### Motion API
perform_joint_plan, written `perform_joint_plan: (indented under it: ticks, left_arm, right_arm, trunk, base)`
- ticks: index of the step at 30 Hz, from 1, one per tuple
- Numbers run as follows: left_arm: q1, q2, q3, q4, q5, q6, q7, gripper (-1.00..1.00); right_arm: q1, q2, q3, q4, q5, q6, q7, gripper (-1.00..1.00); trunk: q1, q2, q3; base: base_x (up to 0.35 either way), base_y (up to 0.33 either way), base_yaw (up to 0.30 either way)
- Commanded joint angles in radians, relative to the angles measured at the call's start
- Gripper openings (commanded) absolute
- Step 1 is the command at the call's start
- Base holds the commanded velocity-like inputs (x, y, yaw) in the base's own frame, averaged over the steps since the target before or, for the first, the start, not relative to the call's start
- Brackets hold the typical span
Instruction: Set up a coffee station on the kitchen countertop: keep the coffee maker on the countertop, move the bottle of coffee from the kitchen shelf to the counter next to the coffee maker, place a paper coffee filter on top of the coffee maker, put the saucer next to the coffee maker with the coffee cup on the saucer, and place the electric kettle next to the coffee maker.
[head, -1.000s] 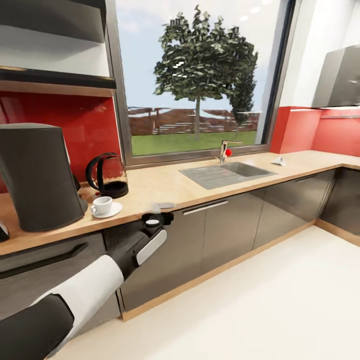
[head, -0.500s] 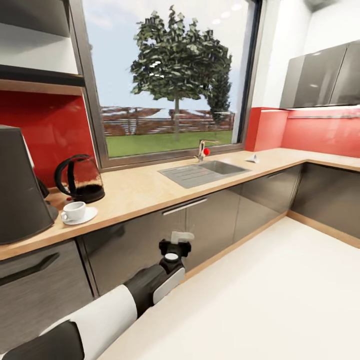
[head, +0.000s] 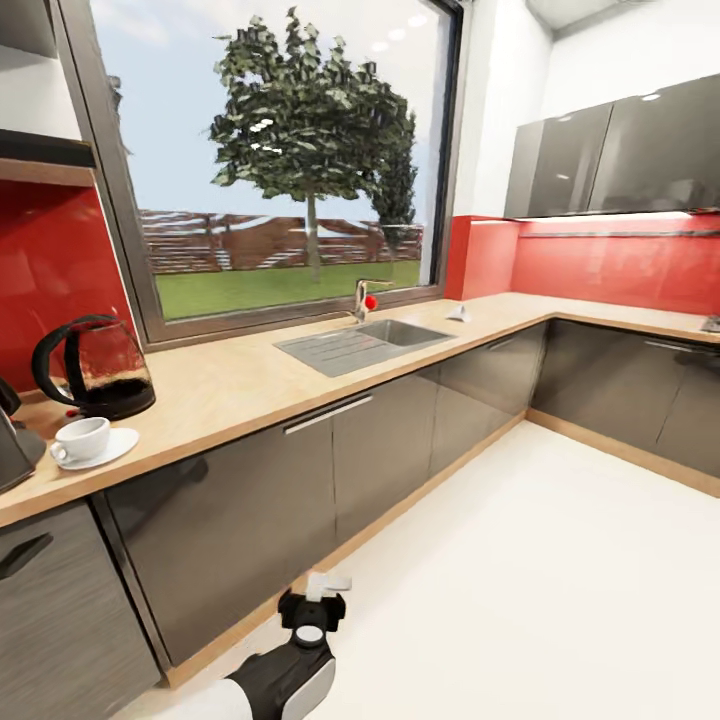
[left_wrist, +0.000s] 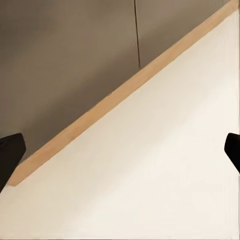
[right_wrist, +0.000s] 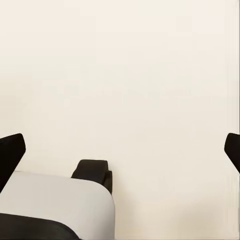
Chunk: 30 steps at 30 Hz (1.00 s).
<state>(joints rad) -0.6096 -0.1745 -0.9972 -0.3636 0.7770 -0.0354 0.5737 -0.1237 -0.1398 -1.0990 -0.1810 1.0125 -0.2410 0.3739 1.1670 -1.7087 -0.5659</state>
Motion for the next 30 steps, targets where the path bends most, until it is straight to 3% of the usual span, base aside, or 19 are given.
perform_joint_plan:
  ticks: [1,11,12,14,22,27,30]
  left_arm:
    - [0.004,0.0,-0.008,0.005,0.008,-0.004,0.005,1.0]
    - [0.043,0.001,-0.006,0.187,0.008,-0.056,0.005,1.0]
    - [0.062,0.0,-0.004,0.274,0.008,-0.055,0.005,1.0]
    - [0.091,0.001,-0.002,0.335,0.008,-0.054,0.005,1.0]
    - [0.137,0.01,0.002,0.364,0.013,-0.048,0.005,1.0]
    - [0.149,0.016,0.014,0.404,0.035,-0.048,0.004,1.0]
    - [0.17,0.018,0.017,0.408,0.039,-0.055,-0.011,1.0]
  right_arm:
    - [-0.001,0.0,-0.008,-0.001,0.008,-0.003,0.005,1.0]
    - [-0.001,-0.004,-0.009,-0.004,0.008,-0.007,0.005,1.0]
    - [-0.001,-0.004,-0.007,-0.021,0.008,-0.036,0.005,1.0]
    - [-0.001,0.001,-0.011,-0.025,0.004,-0.041,0.004,1.0]
    - [-0.002,0.001,-0.011,-0.065,-0.001,-0.041,0.0,1.0]
    - [-0.003,0.005,-0.008,-0.079,0.0,-0.042,0.002,1.0]
    - [-0.034,0.003,-0.003,-0.102,0.002,-0.044,0.002,1.0]
  trunk:
    - [0.0,-0.001,-0.001]
    - [0.0,-0.001,-0.001]
    - [0.0,-0.001,-0.001]
    - [0.0,-0.001,-0.001]
    - [0.0,-0.001,-0.001]
    - [0.0,-0.001,-0.001]
    - [0.0,-0.001,-0.001]
  base:
    - [0.0,0.0,-0.269]
    - [0.0,0.0,-0.177]
    - [0.0,0.0,-0.003]
    - [0.0,0.0,-0.001]
    - [0.0,0.0,0.0]
    - [0.0,0.0,-0.012]
    - [0.0,0.0,-0.138]
